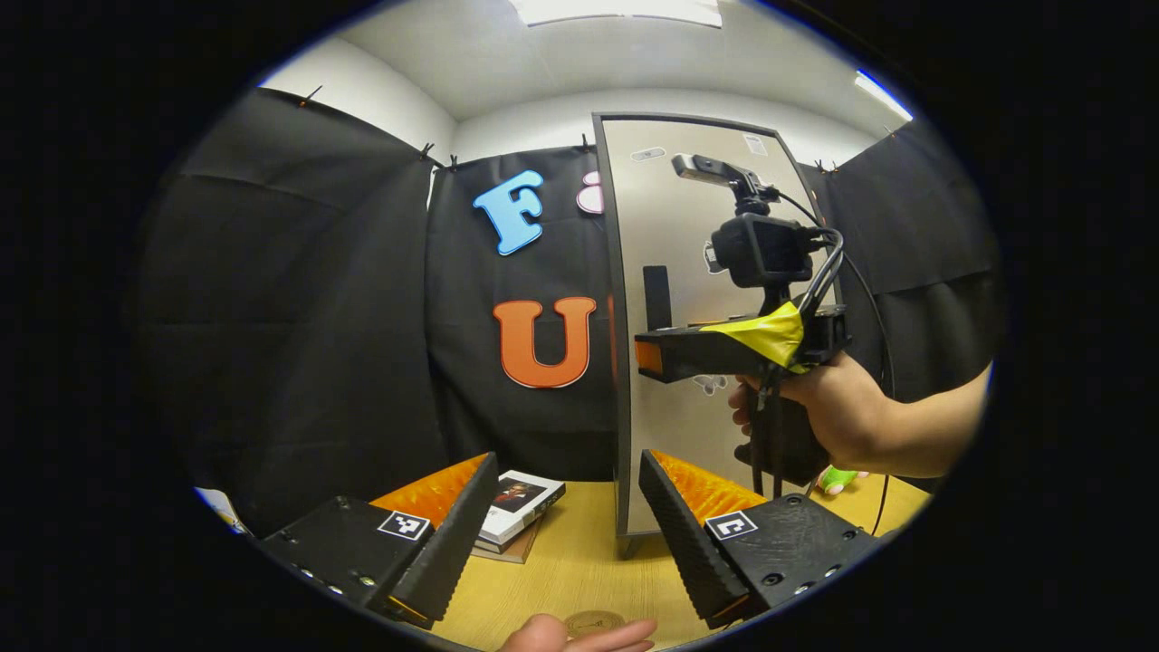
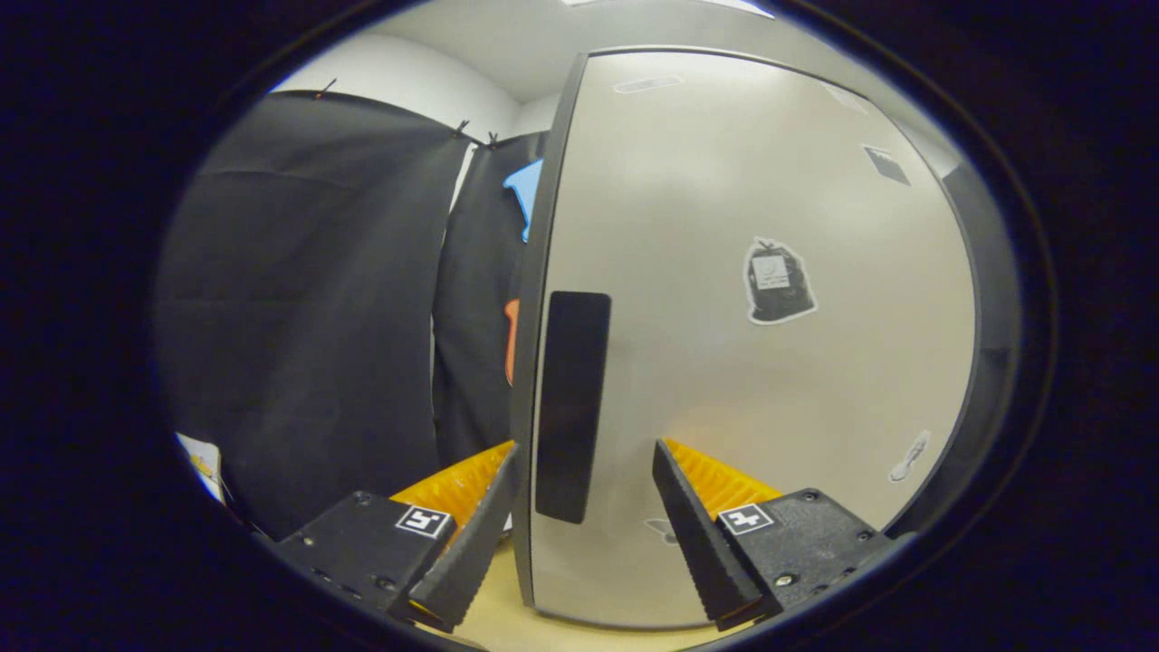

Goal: Open the cabinet door with the right hand, grasp the bottle in the cabinet with the left hand and place it on the coaster, then close the cabinet door with the right hand.

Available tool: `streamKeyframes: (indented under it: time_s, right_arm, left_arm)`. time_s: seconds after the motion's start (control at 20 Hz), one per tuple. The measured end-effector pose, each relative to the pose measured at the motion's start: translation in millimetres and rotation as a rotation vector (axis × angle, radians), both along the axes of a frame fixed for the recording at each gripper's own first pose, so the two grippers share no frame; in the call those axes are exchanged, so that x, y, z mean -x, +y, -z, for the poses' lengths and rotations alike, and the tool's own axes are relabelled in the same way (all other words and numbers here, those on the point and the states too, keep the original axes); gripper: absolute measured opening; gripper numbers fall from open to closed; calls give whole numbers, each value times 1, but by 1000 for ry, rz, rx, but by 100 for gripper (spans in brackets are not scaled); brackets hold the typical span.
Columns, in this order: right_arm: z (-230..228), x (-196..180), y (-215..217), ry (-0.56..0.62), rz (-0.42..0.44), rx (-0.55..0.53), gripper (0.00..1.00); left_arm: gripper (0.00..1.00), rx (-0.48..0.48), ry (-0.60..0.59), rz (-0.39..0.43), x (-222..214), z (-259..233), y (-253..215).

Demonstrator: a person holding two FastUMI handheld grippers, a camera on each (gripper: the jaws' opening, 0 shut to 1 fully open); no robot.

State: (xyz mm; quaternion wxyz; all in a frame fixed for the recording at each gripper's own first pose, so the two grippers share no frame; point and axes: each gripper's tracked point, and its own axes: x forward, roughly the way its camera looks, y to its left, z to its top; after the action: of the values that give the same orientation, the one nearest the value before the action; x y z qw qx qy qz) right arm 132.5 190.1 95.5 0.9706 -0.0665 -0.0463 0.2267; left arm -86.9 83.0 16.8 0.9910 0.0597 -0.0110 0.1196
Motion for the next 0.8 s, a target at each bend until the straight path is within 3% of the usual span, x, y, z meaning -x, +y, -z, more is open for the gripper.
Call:
streamKeyframes:
  time_s: [0.1, 0.15, 0.2, 0.25, 0.5, 0.8]
  right_arm:
    - [7, -3, 9, 42, -11, 12, 81]
    - [6, -7, 2, 43, 25, 6, 61]
    - [6, -7, 2, 56, 23, -19, 51]
    - [5, -8, 2, 59, 28, -21, 34]
    - [7, -3, 2, 87, 13, -20, 23]
    - [8, 33, -7, 118, -36, -25, 20]
  left_arm:
    - [94, 6, 2, -9, 4, 2, 5]
    - [94, 8, 2, -13, 5, 4, 7]
    - [94, 9, 2, -18, 6, 5, 10]
    - [94, 11, 3, -24, 8, 5, 13]
    - [94, 15, -4, -45, 12, 5, 24]
    - [94, 40, 3, -52, 20, 12, 34]
